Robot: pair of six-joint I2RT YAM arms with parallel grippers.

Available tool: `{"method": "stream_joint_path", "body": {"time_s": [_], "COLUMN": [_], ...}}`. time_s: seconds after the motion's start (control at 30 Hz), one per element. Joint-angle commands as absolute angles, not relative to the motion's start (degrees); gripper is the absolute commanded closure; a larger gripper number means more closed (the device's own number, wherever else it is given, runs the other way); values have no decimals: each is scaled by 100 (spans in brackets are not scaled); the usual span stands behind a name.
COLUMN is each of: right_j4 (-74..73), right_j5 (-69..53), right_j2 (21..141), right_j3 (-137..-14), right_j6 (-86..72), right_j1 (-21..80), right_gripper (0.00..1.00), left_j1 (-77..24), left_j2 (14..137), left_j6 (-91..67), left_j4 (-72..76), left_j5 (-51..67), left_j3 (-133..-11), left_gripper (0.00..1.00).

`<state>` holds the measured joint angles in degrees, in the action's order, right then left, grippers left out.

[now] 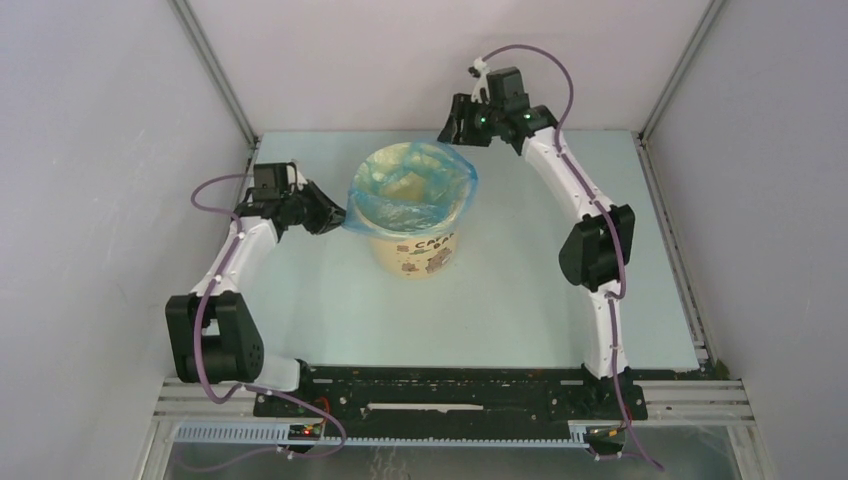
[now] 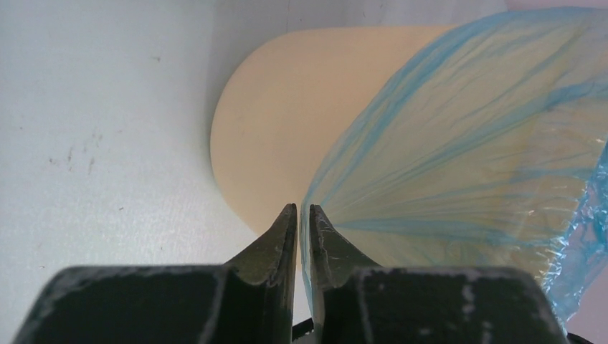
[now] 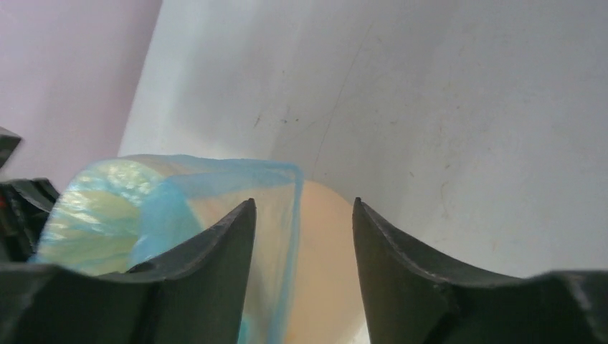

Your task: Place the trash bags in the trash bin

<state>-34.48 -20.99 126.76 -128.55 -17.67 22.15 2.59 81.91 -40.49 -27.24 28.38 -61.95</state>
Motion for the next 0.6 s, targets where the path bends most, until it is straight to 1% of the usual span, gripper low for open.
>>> {"method": "stream_joint_path", "body": {"time_s": [0.0, 0.03, 0.1, 0.23, 0.3, 0.4, 0.5, 0.57], "right_j4": [-4738, -4860, -4951, -4343, -3868, -3097, -2361, -2068], "right_j5": [-1851, -2062, -2485, -3377, -3953, -4600, -4956, -5089], "right_j2": [11935, 11798, 11370, 10147, 9500, 8928, 8695, 8730], "right_j3": [-13602, -13481, -12891, -10963, -10067, -8866, -8193, -8001], "right_j6": [-2676, -2933, -3281, -3525, -3510, -3739, -4067, -4292], "right_j1": [1929, 1820, 1593, 1307, 1204, 1082, 1087, 1178], "right_gripper": [31, 27, 24, 22, 22, 23, 26, 28], "left_j1": [191, 193, 190, 193, 188, 192, 193, 190], "left_j2": [7866, 7851, 7827, 7846, 7878, 7881, 7880, 7884], "left_j6": [-4200, -4201, -4159, -4053, -4052, -3998, -3945, -3940], "left_j4": [-2646, -2650, -2730, -2902, -2953, -3046, -3122, -3165], "left_j5": [3041, 3049, 3043, 3031, 3056, 3025, 3008, 3004], "left_j3": [-6048, -6047, -6066, -6143, -6159, -6195, -6233, -6244], "left_gripper": [84, 84, 82, 81, 79, 79, 79, 79]}}
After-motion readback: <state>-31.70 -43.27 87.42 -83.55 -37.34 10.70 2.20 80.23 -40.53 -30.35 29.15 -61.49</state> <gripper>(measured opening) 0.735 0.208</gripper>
